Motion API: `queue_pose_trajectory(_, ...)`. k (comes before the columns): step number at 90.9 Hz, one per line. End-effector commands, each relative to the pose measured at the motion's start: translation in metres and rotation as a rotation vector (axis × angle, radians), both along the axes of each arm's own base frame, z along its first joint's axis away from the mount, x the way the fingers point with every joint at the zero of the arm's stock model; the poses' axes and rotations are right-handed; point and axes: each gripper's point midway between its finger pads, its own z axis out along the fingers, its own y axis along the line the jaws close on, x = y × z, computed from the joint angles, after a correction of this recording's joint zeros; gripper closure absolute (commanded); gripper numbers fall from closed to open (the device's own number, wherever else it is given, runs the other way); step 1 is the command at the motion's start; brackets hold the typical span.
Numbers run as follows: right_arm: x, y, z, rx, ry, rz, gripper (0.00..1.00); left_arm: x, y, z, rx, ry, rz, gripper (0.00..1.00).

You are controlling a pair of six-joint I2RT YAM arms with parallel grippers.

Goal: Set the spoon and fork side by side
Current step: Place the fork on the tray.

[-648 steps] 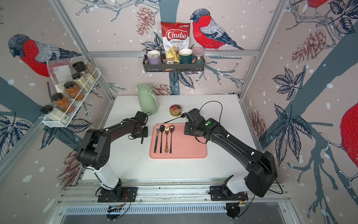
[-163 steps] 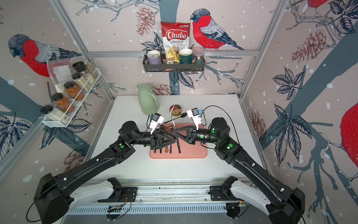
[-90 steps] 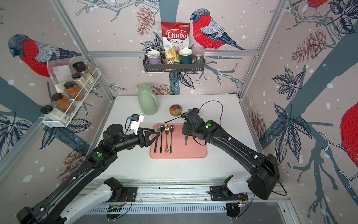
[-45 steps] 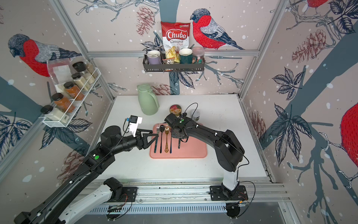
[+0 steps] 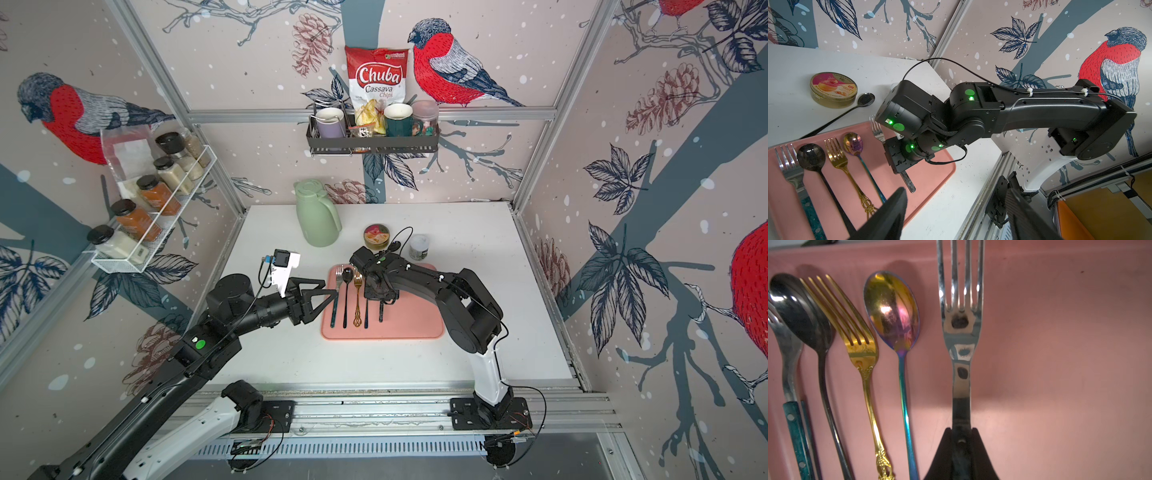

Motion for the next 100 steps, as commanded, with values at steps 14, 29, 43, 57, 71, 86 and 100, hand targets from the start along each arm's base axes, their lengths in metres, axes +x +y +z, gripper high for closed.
queue_pose_trajectory(14,-0.001,0.005,-0.016,0.006,0.029,0.022,0.99,0.0,-0.002,0.006,-0.017,-0.035,-0.015,0.24)
queue_pose_trajectory(29,-0.001,0.005,-0.02,0.001,0.036,0.024,0.99,0.001,-0.002,0.004,-0.011,-0.035,-0.012,0.25)
queue_pose_trajectory(43,-0.003,0.006,-0.021,0.001,0.038,0.03,0.99,0.001,-0.002,0.006,-0.014,-0.038,-0.011,0.25)
queue_pose_trajectory(57,-0.004,0.006,-0.023,0.007,0.045,0.023,0.99,0.001,-0.001,0.007,-0.016,-0.041,-0.008,0.24)
queue_pose_trajectory(71,-0.005,0.008,-0.025,0.015,0.055,0.018,0.99,0.002,-0.001,0.006,-0.02,-0.041,-0.006,0.25)
queue_pose_trajectory(86,-0.007,0.007,-0.026,0.01,0.063,0.017,0.96,0.001,-0.001,0.007,-0.018,-0.047,-0.008,0.25)
queue_pose_trajectory(100,-0.008,0.009,-0.031,0.023,0.077,0.015,0.9,0.002,-0.002,0.007,-0.02,-0.05,-0.008,0.25)
